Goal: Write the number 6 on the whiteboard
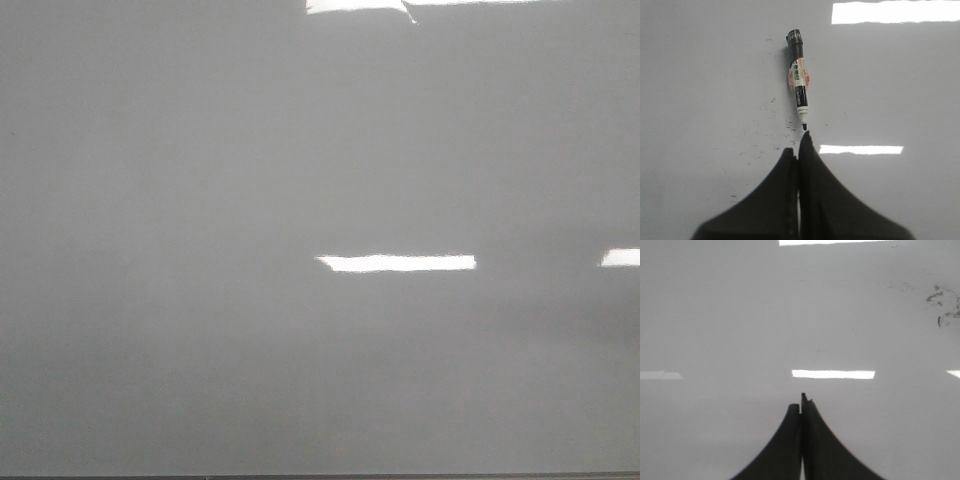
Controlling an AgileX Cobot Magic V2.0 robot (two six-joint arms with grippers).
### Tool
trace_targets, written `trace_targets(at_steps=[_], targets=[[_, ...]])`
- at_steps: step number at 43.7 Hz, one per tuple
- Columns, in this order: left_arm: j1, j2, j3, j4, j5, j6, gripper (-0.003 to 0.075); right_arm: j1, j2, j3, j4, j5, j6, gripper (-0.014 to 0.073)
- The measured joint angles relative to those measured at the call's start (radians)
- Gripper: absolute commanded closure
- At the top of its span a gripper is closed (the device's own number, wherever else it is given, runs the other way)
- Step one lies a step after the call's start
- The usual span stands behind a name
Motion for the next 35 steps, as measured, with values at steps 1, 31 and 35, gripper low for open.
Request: trace_targets(at_steps=[1, 31, 35], targets=[[0.0, 0.0, 0.0, 0.0, 0.0, 0.0, 0.0741, 0.0, 0.0, 0.0, 0.0, 0.0, 0.0, 0.0715], [0.0, 0.0, 0.0, 0.0, -0.022, 0.0, 0.0741, 0.0, 0.0, 0.0, 0.0, -0.004, 0.0, 0.0715], [0.0, 0.0, 0.0, 0.0, -0.027, 0.0, 0.0741, 0.0, 0.0, 0.0, 0.0, -0.007, 0.0, 0.0715]])
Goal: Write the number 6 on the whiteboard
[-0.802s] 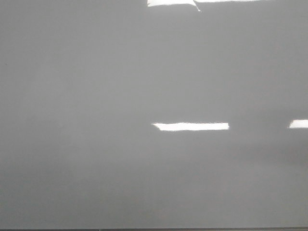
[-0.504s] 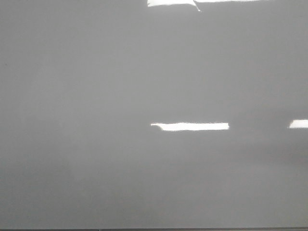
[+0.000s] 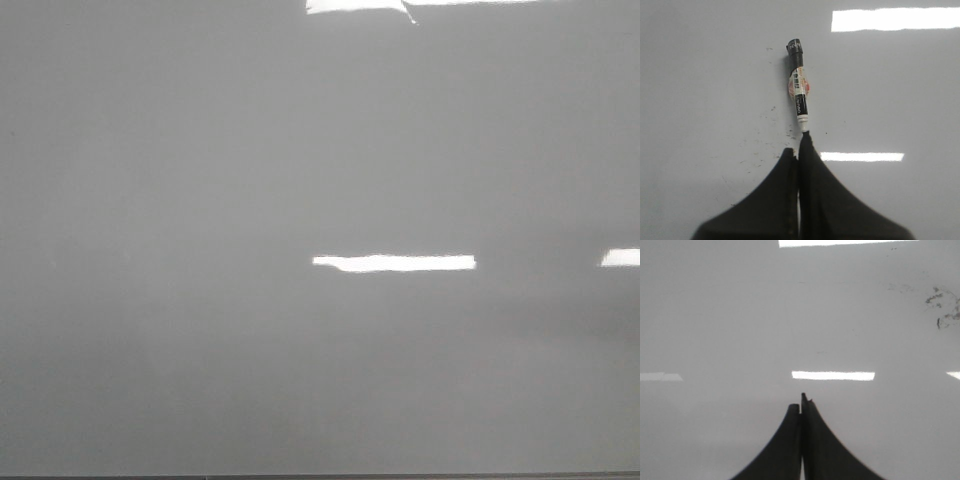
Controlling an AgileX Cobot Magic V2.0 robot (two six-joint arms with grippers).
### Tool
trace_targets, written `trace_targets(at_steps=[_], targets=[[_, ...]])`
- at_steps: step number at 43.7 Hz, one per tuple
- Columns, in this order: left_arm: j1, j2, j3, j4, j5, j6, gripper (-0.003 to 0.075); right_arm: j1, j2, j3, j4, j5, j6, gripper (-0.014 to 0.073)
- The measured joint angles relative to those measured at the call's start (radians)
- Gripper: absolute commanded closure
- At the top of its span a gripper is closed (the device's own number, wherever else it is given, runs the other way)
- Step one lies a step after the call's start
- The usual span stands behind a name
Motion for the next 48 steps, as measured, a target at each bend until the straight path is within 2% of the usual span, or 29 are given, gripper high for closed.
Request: trace_targets(at_steps=[20, 27, 37, 48], targets=[[0.0, 0.0, -0.005, 0.0, -0.038, 0.0, 0.0741, 0.0, 0.0, -0.002, 0.0, -0.003, 0.0, 0.0715], [0.0, 0.0, -0.085, 0.0, -0.009, 0.0, 0.0741, 0.0, 0.0, -0.078, 0.0, 0.068, 0.0, 0.0715], [0.0, 0.017, -0.334, 0.004, 0.187, 0.0, 0.0741, 0.0, 0.013, -0.286, 0.0, 0.228, 0.0, 0.0715], [0.0, 0.173, -0.593, 0.019, 0.461, 0.0, 0.0741, 0.0, 0.177, -0.547, 0.0, 0.436, -0.011, 0.0715]])
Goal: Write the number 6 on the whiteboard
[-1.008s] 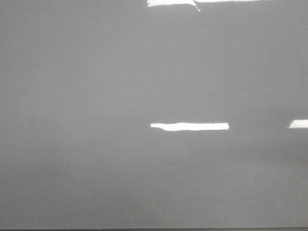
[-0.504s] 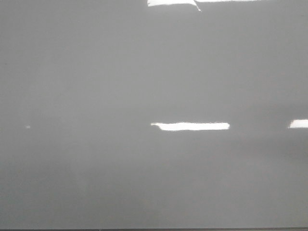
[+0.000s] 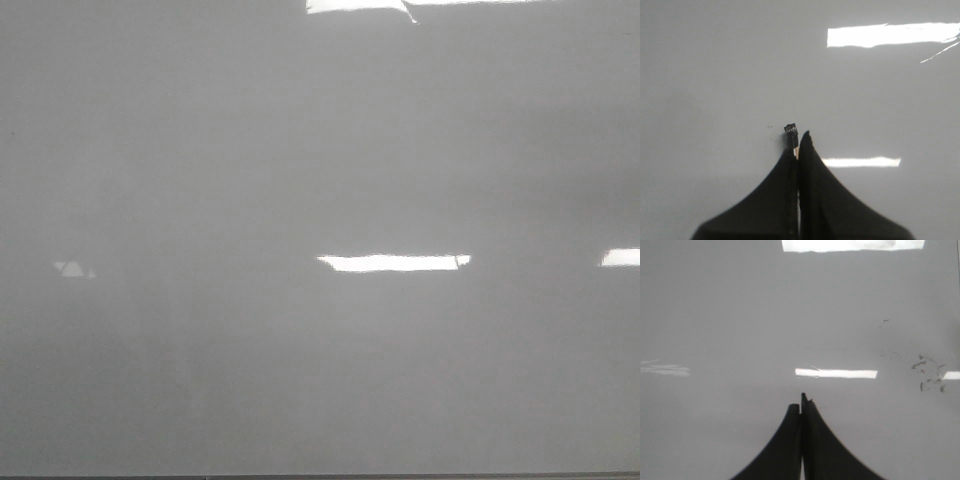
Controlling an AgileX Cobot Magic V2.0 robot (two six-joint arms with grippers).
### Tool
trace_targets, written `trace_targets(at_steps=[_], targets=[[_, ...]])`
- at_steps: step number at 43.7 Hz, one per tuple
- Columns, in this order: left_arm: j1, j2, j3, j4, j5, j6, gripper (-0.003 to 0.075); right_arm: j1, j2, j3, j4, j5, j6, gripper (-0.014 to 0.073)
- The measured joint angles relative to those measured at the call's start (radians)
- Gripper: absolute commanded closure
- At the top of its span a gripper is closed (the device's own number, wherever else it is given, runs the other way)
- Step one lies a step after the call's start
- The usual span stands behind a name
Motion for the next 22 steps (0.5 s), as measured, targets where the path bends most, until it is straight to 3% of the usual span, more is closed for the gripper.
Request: trace_targets(at_steps=[10, 22], targets=[[0.0, 0.158, -0.139, 0.007, 0.16, 0.0, 0.0741, 0.0, 0.191, -0.167, 0.0, 0.174, -0.057, 0.0715], [0.0, 0.265, -0.138, 0.007, 0.217, 0.0, 0.0741, 0.0, 0.32, -0.177, 0.0, 0.217, -0.065, 0.0715]])
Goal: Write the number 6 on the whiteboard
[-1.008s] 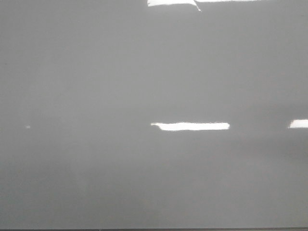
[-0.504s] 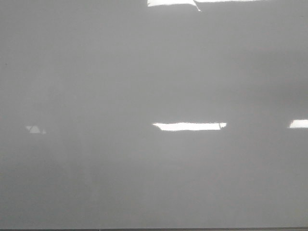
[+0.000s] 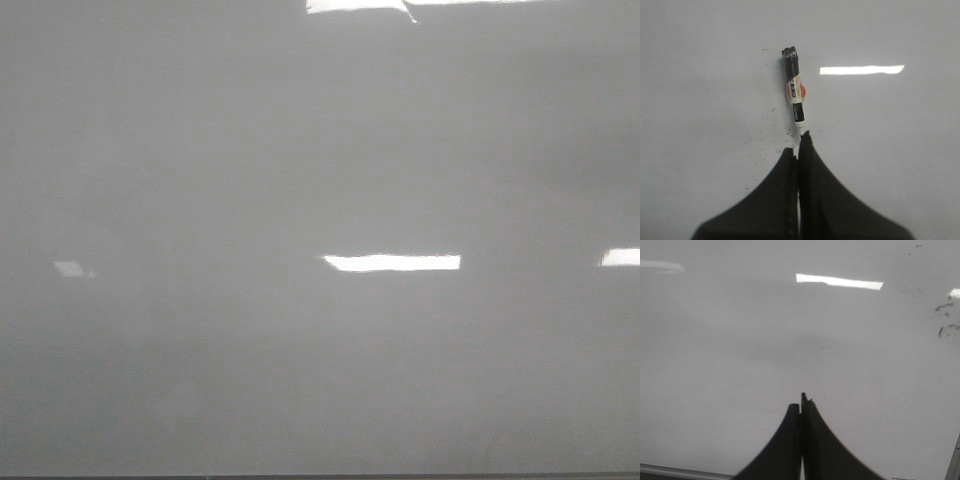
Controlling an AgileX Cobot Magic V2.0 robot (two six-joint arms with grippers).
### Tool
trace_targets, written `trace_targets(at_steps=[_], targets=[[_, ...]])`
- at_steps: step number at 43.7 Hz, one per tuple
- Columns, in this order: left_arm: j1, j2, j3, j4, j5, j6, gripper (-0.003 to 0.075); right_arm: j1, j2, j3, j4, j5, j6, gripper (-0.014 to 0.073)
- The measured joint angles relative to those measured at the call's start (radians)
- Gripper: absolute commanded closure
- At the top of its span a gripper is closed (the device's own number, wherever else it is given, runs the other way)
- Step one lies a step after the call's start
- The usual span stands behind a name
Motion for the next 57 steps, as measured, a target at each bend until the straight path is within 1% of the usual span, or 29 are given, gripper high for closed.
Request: trace_targets(at_steps=[13, 16, 19, 21, 23, 24, 25, 26, 29, 31, 33, 41, 49, 57], targets=[[0.0, 0.044, 0.036, 0.0, -0.006, 0.0, 0.074, 0.0, 0.06, 0.038, 0.0, 0.002, 0.016, 0.0708], [0.0, 0.052, 0.038, 0.0, -0.006, 0.0, 0.0727, 0.0, 0.063, 0.038, 0.0, 0.002, 0.025, 0.0658], [0.0, 0.058, 0.04, 0.0, -0.008, 0.0, 0.0652, 0.0, 0.063, 0.038, 0.0, 0.002, 0.031, 0.0557], [0.0, 0.066, 0.042, 0.0, -0.008, 0.0, 0.0579, 0.0, 0.063, 0.038, 0.0, 0.002, 0.033, 0.0445], [0.0, 0.073, 0.043, 0.0, -0.008, 0.0, 0.0476, 0.0, 0.063, 0.038, 0.0, 0.002, 0.033, 0.0336], [0.0, 0.079, 0.044, 0.0, -0.009, 0.0, 0.0444, 0.0, 0.063, 0.038, 0.0, 0.002, 0.033, 0.0283], [0.0, 0.084, 0.044, 0.0, -0.009, 0.0, 0.0379, 0.0, 0.063, 0.038, 0.0, 0.002, 0.033, 0.0232], [0.0, 0.089, 0.044, 0.0, -0.01, 0.0, 0.033, 0.0, 0.063, 0.038, 0.0, 0.002, 0.033, 0.0188], [0.0, 0.106, 0.044, 0.0, -0.014, 0.0, 0.0213, 0.0, 0.063, 0.038, 0.0, 0.0, 0.033, 0.0081], [0.0, 0.121, 0.044, 0.0, -0.017, 0.0, 0.0171, 0.0, 0.063, 0.038, 0.0, -0.001, 0.033, 0.0053], [0.0, 0.141, 0.044, 0.0, -0.021, 0.0, 0.0155, 0.0, 0.063, 0.038, 0.0, -0.004, 0.033, 0.0042], [0.0, 0.237, 0.044, 0.0, -0.043, 0.0, 0.0155, 0.0, 0.063, 0.038, 0.0, -0.014, 0.033, 0.0045], [0.0, 0.361, 0.044, 0.0, -0.134, -0.009, 0.0155, 0.0, 0.063, 0.038, 0.0, -0.021, 0.033, 0.0045], [0.037, 0.506, 0.012, 0.0, -0.204, -0.052, 0.0155, 0.0, 0.063, 0.038, 0.0, -0.022, 0.033, 0.0045]])
